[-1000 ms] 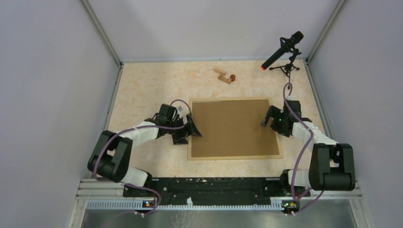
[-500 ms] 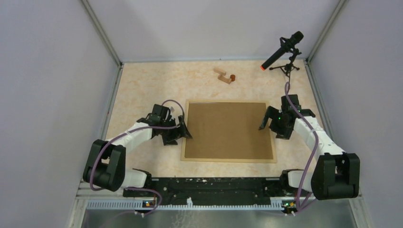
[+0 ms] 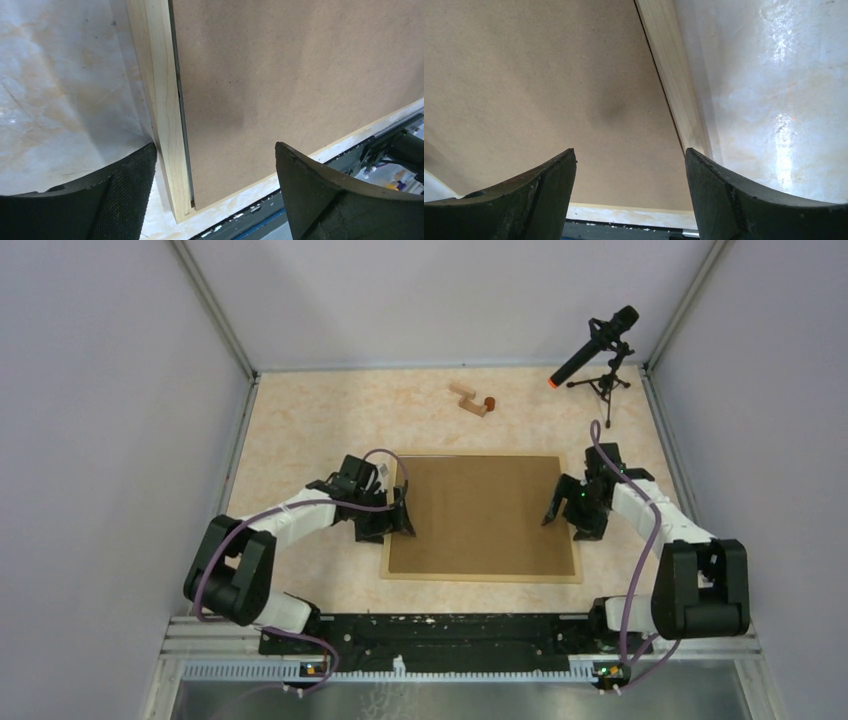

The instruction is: Put the photo into the frame

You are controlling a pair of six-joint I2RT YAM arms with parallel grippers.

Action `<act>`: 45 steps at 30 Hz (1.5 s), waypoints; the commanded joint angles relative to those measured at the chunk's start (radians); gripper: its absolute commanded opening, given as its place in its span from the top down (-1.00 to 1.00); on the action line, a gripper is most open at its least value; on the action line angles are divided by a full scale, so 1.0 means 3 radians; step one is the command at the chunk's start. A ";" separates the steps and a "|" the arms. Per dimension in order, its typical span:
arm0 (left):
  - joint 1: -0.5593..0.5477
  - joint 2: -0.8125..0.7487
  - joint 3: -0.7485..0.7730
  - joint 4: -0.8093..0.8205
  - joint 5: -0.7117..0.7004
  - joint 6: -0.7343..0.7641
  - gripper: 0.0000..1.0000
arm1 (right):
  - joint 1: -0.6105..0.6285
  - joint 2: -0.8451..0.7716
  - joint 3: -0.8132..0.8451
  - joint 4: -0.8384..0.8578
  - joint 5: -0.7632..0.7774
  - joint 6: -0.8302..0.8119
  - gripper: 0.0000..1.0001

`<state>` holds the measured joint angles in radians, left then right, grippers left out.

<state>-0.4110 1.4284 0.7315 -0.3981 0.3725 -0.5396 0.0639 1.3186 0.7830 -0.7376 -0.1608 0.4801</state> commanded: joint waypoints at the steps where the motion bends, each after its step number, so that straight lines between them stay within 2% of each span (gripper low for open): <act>1: 0.0005 0.0118 -0.0018 0.0175 0.0165 -0.0029 -0.83 | 0.0020 0.0078 -0.0076 0.0156 -0.0060 -0.0003 -0.56; 16: 0.0005 0.0127 -0.0119 0.0279 0.0283 -0.0101 -0.83 | 0.0053 -0.0158 -0.0233 0.0421 -0.0774 0.0242 -0.47; 26: 0.0013 0.0000 -0.0127 0.0218 0.0078 -0.0119 -0.85 | 0.0048 -0.0949 -0.0240 0.0467 -0.0891 0.0498 -0.28; 33: 0.0013 -0.0044 -0.0137 0.0245 0.0063 -0.0113 -0.85 | 0.0037 -0.1644 -0.0448 0.0956 -0.1314 0.0755 -0.27; 45: 0.0011 -0.0131 -0.0190 0.0243 0.0026 -0.0142 -0.85 | 0.0030 -0.2281 -0.0663 0.1485 -0.1679 0.1120 -0.23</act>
<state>-0.3920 1.3983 0.6983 -0.3767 0.3149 -0.5583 0.0490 0.6804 0.6201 -0.3828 -0.4129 0.6834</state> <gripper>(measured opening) 0.922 0.623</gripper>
